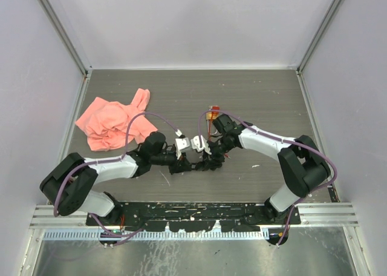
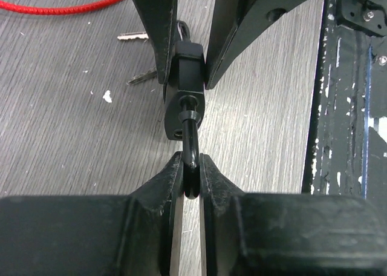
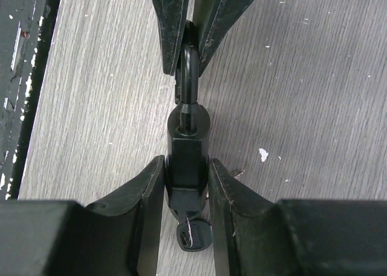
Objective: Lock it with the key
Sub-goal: Lock the lock.
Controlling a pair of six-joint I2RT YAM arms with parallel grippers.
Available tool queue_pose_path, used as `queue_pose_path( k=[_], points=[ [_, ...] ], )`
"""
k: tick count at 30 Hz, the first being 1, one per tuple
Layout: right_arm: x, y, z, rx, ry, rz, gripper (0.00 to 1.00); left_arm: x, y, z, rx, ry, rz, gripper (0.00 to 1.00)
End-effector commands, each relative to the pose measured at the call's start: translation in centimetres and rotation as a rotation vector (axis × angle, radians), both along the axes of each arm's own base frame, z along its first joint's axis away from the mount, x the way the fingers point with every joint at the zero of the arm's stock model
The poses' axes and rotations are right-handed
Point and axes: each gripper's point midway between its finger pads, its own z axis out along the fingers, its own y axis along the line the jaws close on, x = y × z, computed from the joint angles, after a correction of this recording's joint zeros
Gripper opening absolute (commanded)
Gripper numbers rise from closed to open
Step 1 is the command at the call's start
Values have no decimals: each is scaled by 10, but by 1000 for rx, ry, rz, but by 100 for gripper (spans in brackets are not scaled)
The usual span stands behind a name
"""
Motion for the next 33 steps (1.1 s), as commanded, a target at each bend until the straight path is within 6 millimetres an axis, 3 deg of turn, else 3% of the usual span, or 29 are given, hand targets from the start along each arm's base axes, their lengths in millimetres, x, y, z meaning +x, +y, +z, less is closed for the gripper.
queue_pose_path(
  k=[1,7,10,19,33],
  points=[
    [-7,-12,-12,-57,-12,23,1,11,-17,49,-141,-111,-11,17],
    [-4,-21,-19,-102,9,-45,1,13,-16,68,-223,-127,46,52],
    [-4,-23,-19,-90,25,-59,1,14,-9,77,-240,-160,84,61],
    [-1,-38,-16,-41,68,-75,1,5,7,56,-237,-260,78,60],
    [-17,-61,-32,33,104,-28,1,10,-23,45,-271,-256,1,55]
  ],
)
